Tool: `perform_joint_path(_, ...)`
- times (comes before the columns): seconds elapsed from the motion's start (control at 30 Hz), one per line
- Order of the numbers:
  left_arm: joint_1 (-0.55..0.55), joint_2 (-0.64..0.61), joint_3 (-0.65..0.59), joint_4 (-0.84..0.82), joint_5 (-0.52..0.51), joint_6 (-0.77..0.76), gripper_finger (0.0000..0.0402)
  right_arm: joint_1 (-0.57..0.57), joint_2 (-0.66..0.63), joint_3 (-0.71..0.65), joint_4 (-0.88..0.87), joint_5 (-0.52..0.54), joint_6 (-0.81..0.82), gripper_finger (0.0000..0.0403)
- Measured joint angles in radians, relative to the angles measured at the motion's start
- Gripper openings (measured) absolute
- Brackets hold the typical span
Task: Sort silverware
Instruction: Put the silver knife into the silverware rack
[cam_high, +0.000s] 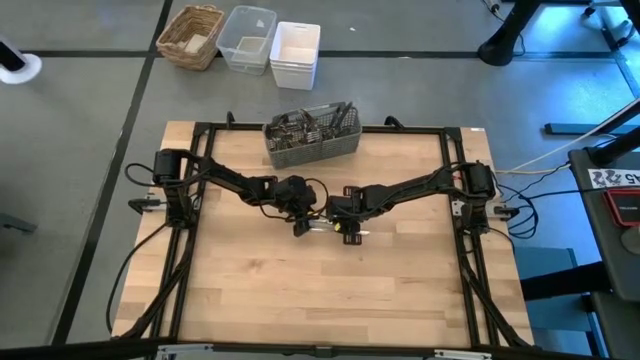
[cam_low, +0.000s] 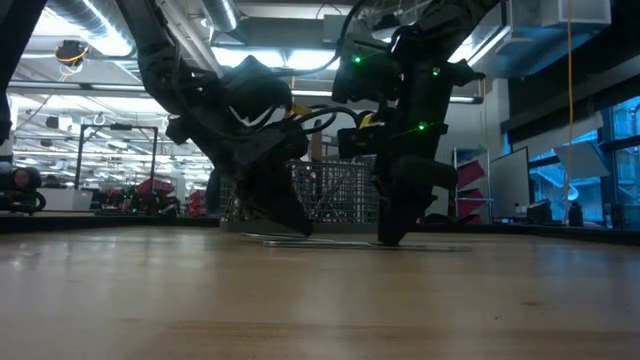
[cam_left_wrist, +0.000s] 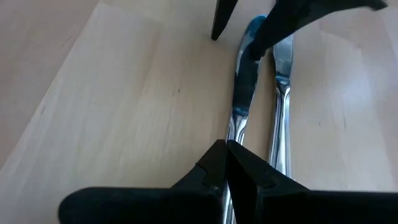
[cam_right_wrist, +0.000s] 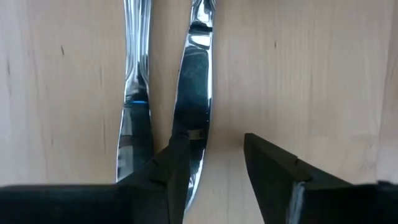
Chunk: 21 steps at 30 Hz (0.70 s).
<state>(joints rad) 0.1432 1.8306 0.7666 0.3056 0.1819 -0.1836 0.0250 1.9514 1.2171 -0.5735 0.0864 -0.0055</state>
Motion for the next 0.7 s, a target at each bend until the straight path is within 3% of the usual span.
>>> perform_joint_path(0.27,-0.033,0.000,0.000,0.009,-0.035,0.034,0.0020,0.000,0.000,0.000,-0.002,-0.001,0.000,0.0152)
perform_joint_path(0.4,-0.069,-0.001,0.000,0.002,-0.137,0.042,0.0062,0.000,0.000,0.000,-0.002,-0.001,0.000,0.0152)
perform_joint_path(0.53,-0.099,-0.002,0.001,-0.004,-0.163,0.101,0.0111,0.001,0.000,0.000,-0.003,-0.001,0.000,0.0152)
perform_joint_path(0.7,-0.114,-0.004,0.004,-0.043,-0.213,0.129,0.0137,0.001,0.000,0.000,-0.002,-0.001,0.000,0.0152)
